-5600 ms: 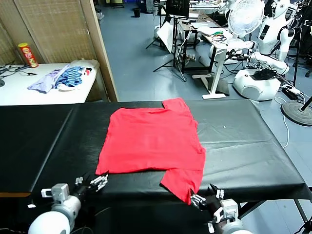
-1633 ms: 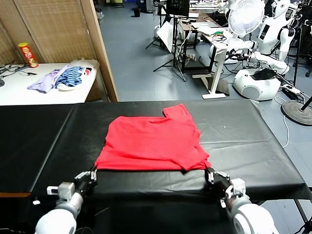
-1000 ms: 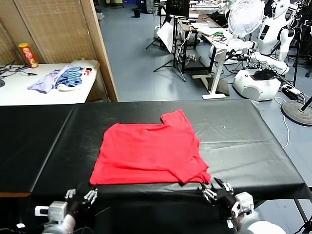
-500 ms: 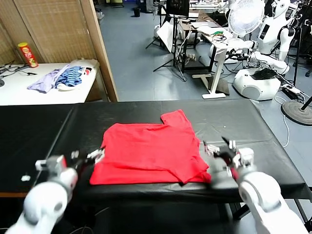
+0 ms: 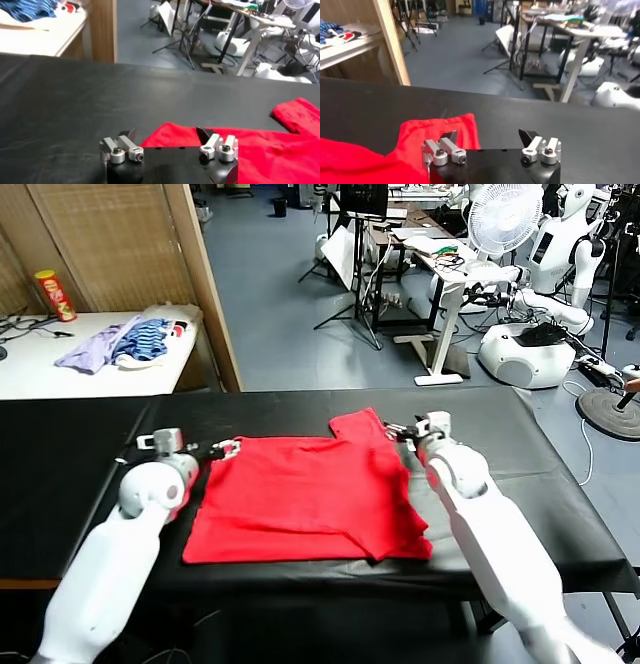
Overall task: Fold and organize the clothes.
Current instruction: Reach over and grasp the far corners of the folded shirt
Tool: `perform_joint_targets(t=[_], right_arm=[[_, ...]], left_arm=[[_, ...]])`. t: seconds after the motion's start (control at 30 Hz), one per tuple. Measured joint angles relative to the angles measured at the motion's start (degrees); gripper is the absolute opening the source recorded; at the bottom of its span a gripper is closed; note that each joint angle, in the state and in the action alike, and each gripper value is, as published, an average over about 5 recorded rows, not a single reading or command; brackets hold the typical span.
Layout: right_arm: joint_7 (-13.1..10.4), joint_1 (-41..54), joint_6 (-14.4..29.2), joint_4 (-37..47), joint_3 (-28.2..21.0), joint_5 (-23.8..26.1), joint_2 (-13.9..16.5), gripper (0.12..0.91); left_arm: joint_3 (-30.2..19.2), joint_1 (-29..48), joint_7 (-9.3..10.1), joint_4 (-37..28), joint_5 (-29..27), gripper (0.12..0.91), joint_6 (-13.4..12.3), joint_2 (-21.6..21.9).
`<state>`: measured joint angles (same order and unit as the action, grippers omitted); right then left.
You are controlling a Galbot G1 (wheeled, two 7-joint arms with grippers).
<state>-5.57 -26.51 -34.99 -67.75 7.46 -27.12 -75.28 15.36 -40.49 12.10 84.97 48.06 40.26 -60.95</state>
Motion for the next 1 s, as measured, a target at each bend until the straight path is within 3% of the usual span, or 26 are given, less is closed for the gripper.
perform_joint_targets(t=[0.17,0.3,0.63,0.73,1.0], right_arm=[[1.3,0.9,0.2,3.9,0.3,0.9,-1.7,0.787],[2.3,1.1,1.1,5.9,0.4,1.6,-2.7,0.655],[2.8,1.0,2.8,7.9,1.7,1.4,-3.9,0.162],[3.5,0.2,4.8,7.3,2.2,1.4,-3.8,0.122],[5.7,-3.5,10.6,0.9,3.0,1.0,-1.7,0.123]], left_arm=[[-1.1,2.6,-1.97,-5.3,-1.5,0.789,-0.8,-1.0],[-1.6,3.7,-3.26,-7.7,-1.8,0.707,-1.3,-1.5],[-1.8,3.4,-5.17,-9.0,-2.7,0.209,-1.9,-1.3],[-1.7,2.8,-6.04,-8.1,-2.5,0.131,-1.8,-1.0],[-0.7,1.6,-6.42,-5.3,-4.5,0.127,-3.6,-1.1]])
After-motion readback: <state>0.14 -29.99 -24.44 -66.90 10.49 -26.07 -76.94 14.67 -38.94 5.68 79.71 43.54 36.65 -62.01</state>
